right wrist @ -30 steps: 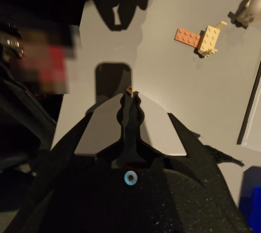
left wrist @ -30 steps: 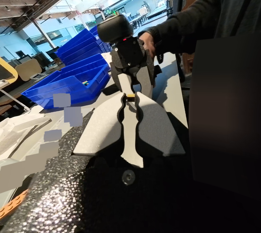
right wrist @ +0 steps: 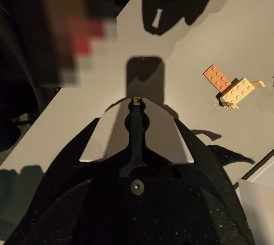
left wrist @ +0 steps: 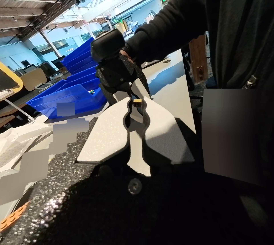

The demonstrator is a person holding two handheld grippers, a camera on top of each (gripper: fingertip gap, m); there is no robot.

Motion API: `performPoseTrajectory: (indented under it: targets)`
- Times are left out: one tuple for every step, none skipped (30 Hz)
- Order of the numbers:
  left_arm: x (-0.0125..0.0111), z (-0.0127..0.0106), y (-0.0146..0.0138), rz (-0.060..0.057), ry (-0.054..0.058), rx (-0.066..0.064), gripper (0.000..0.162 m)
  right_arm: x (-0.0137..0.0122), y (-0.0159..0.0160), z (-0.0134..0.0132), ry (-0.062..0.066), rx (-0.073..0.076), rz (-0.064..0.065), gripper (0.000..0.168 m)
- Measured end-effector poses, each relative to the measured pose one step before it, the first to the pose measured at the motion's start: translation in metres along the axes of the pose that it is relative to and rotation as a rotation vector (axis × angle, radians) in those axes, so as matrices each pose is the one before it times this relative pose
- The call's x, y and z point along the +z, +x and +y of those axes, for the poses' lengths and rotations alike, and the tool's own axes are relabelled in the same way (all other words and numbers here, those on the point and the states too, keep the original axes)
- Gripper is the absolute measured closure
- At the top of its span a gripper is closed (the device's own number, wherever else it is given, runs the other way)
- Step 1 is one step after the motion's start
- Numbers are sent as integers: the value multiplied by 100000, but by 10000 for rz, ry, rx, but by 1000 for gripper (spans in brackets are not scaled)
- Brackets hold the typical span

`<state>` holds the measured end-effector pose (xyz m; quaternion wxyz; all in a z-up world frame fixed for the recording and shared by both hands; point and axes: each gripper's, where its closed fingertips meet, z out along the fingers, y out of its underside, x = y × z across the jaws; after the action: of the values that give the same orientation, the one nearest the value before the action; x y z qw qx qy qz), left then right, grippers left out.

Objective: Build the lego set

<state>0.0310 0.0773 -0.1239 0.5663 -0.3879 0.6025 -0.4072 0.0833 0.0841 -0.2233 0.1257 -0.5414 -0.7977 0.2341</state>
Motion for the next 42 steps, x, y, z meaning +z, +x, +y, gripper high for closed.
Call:
performPoseTrajectory:
  targets:
    - [1,-5,12,8,1,12,152,2,-86,-34,54,144,-21,160]
    - [6,4,23,13,-6,3,152,8,-112,-26,55,138,-35,160]
    - [10,28,7,9,-14,11,152,-6,-55,4,34,115,13,160]
    - [19,55,-11,-15,-33,52,152,-22,-99,39,-5,111,-4,160]
    - [18,84,-36,-27,-48,70,152,-32,-188,56,-44,126,-75,160]
    - [33,59,-11,-8,-41,46,151,-32,-208,55,-69,138,-94,160]
    - [34,31,16,9,-23,21,152,-65,-212,-16,-47,140,-111,160]
    - [15,9,31,8,-9,14,151,-135,-249,-188,42,129,-150,160]
    - [0,-17,13,-3,11,22,151,-218,-249,-377,136,117,-154,160]
    - [-17,-43,-3,-17,43,46,151,-304,-194,-531,198,113,-137,160]
    - [-38,-68,0,-21,69,42,151,-379,-162,-651,241,119,-139,160]
    - [-37,-105,1,-16,86,28,151,-435,-139,-763,266,130,-143,160]
    - [-41,-148,-5,-17,125,10,151,-463,-128,-852,280,140,-143,160]
    - [-44,-281,21,3,209,-30,151,-464,-150,-896,266,143,-166,160]
    - [-54,-391,56,28,286,-92,151,-411,-196,-848,210,149,-193,160]
    - [-38,-483,66,43,342,-160,151,-345,-201,-769,127,149,-196,160]
    - [-15,-490,93,47,348,-185,151,-249,-206,-652,50,147,-188,160]
    - [33,-446,104,37,309,-163,151,-192,-240,-526,-29,169,-216,160]
    - [80,-345,130,34,236,-110,151,-146,-266,-456,-84,169,-236,160]
    - [127,-218,164,18,149,-49,151,-140,-307,-477,-68,145,-265,160]
    - [162,-137,190,17,88,2,151,-147,-417,-513,-47,151,-342,160]
    - [171,-120,223,15,80,25,151,-156,-424,-488,-81,179,-362,161]
    - [165,-143,251,26,102,14,151,-169,-290,-363,-154,196,-302,161]
    - [139,-194,213,6,140,-4,151,-181,-141,-290,-204,182,-215,161]
    - [96,-208,152,-31,156,-15,151,-193,-59,-273,-192,161,-162,161]
    - [27,-207,71,-62,149,-21,151,-192,-48,-244,-172,148,-155,161]
    - [-34,-229,9,-78,150,-34,151,-192,-32,-215,-150,118,-133,161]
    - [-111,-229,-83,-121,153,-40,151,-174,-36,-185,-118,82,-106,161]
    - [-168,-235,-193,-174,146,-39,151,-145,-16,-212,-54,49,-58,161]
    - [-209,-224,-286,-220,136,-50,151,-133,38,-272,28,17,5,161]
    - [-232,-199,-329,-232,124,-56,151,-98,35,-300,98,-14,35,161]
    - [-222,-179,-323,-220,102,-43,151,-59,-19,-333,181,-39,20,161]
    - [-204,-127,-262,-174,72,-21,151,-20,-62,-394,285,-50,0,161]
    - [-133,-78,-193,-131,42,9,151,4,-93,-407,337,-45,-18,161]
    - [-87,-22,-137,-101,12,28,151,25,-105,-316,322,-37,-9,160]
    - [-38,7,-100,-70,-9,27,151,36,-56,-228,311,-38,35,161]
    - [-1,20,13,-3,-12,21,151,15,-33,-196,324,-41,60,160]
    - [10,17,94,53,-9,25,151,-9,-23,-162,347,-35,61,160]
    - [9,15,88,40,-12,35,151,-26,1,-112,346,-8,67,160]
    - [11,15,70,29,-10,27,151,-31,85,-16,311,24,99,160]
    - [8,3,0,-2,-2,10,151,-15,188,80,283,54,160,160]
    - [-20,-20,-38,-15,14,-16,151,7,258,161,255,103,194,160]
